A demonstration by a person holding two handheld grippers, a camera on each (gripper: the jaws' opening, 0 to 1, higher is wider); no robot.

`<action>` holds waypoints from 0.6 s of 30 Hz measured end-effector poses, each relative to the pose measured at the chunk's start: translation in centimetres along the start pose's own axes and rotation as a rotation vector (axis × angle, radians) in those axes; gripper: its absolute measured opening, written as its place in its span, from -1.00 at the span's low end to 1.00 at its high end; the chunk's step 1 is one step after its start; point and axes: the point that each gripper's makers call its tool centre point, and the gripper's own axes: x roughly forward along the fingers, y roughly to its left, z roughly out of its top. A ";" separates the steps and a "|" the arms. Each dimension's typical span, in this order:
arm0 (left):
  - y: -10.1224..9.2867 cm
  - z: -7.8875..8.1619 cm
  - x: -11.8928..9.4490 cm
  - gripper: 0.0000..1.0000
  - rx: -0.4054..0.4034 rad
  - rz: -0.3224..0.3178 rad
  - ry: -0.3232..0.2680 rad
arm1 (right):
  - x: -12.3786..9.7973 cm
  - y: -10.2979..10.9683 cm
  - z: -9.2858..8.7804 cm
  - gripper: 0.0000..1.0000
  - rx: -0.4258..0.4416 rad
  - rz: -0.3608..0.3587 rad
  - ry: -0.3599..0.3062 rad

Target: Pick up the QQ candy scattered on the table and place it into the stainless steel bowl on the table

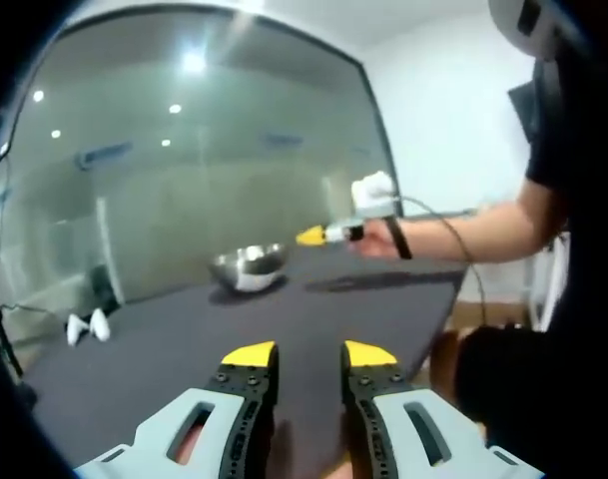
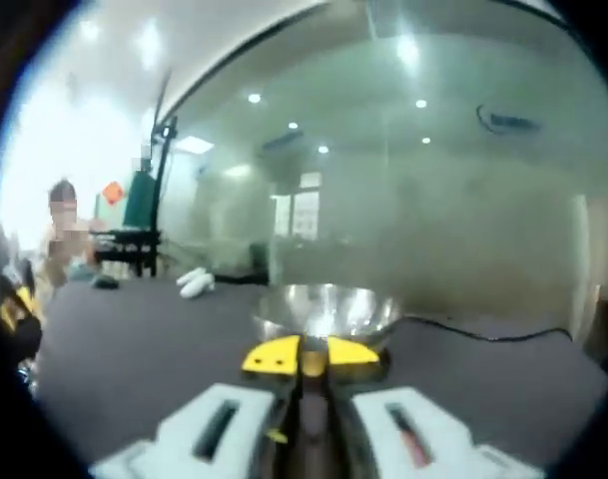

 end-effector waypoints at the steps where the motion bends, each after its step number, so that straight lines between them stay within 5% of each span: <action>1: -0.1 0.1 0.0 -0.47 0.003 0.000 -0.001 | 0.4 -0.1 0.4 -0.81 -0.003 0.001 -0.003; 8: -0.3 0.3 -0.2 -0.47 0.006 0.003 -0.006 | 5.7 -0.2 2.8 -0.81 -0.041 0.057 0.016; 13: -0.4 0.1 -0.7 -0.47 0.008 0.010 0.005 | 9.9 -1.1 2.0 -0.81 -0.119 0.065 0.074; 18: 0.6 0.8 -1.5 -0.47 0.042 0.063 -0.003 | 11.8 -1.3 1.0 -0.81 -0.071 0.070 0.090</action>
